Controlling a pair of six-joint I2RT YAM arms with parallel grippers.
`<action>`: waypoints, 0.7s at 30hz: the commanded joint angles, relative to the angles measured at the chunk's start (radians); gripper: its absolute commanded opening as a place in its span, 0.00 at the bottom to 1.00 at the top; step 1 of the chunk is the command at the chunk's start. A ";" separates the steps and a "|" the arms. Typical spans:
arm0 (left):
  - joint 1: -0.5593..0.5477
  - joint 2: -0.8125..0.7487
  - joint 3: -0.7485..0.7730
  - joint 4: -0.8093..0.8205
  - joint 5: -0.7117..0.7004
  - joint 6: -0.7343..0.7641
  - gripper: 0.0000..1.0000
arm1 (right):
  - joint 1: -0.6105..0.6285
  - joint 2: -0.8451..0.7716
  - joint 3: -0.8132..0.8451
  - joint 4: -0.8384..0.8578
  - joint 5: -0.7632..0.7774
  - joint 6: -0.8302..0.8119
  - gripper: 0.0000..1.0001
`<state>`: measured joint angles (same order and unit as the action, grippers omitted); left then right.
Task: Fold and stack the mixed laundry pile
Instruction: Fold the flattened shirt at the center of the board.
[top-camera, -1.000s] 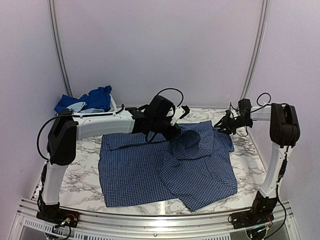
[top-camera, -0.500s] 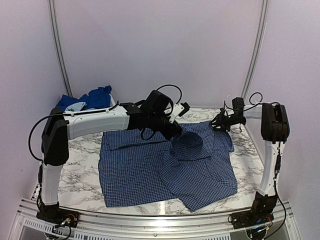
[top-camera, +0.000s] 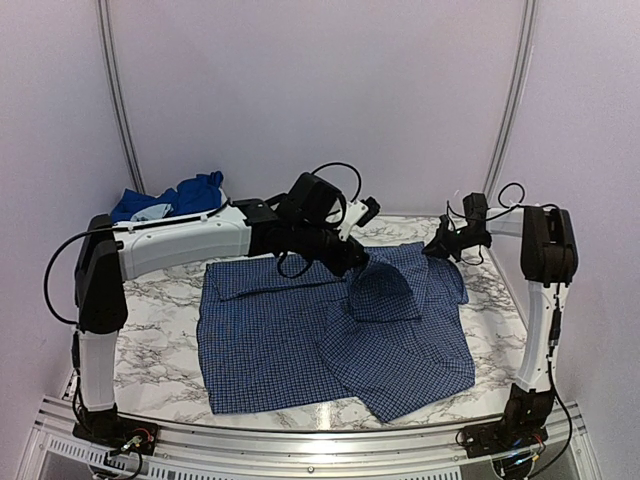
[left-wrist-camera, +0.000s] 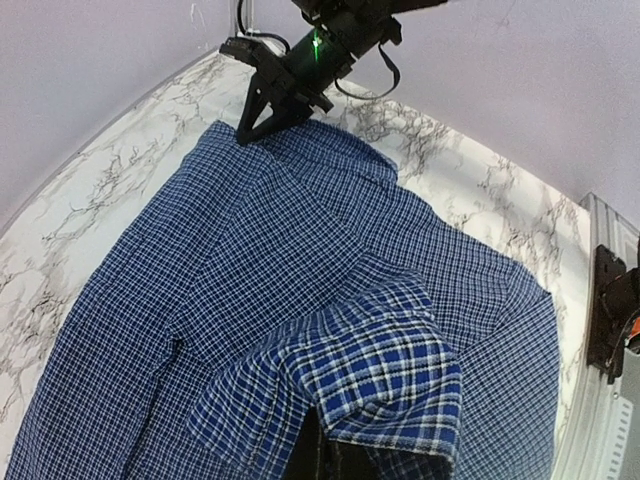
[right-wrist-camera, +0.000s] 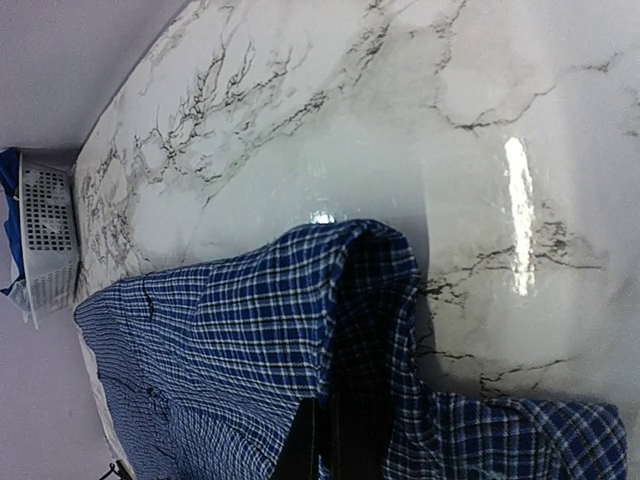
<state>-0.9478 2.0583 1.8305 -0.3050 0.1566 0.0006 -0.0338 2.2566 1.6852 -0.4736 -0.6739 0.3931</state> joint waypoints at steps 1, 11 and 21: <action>0.028 -0.094 -0.017 -0.007 0.038 -0.110 0.00 | -0.013 -0.049 0.004 -0.056 0.063 -0.041 0.00; 0.110 -0.091 -0.084 -0.002 0.098 -0.330 0.00 | -0.018 -0.040 0.008 -0.047 0.041 -0.050 0.20; 0.263 -0.139 -0.288 0.080 0.028 -0.578 0.00 | 0.047 -0.205 -0.031 0.024 0.105 -0.128 0.53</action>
<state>-0.7261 1.9644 1.6020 -0.2798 0.2092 -0.4507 -0.0368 2.1452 1.6630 -0.5434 -0.5068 0.2935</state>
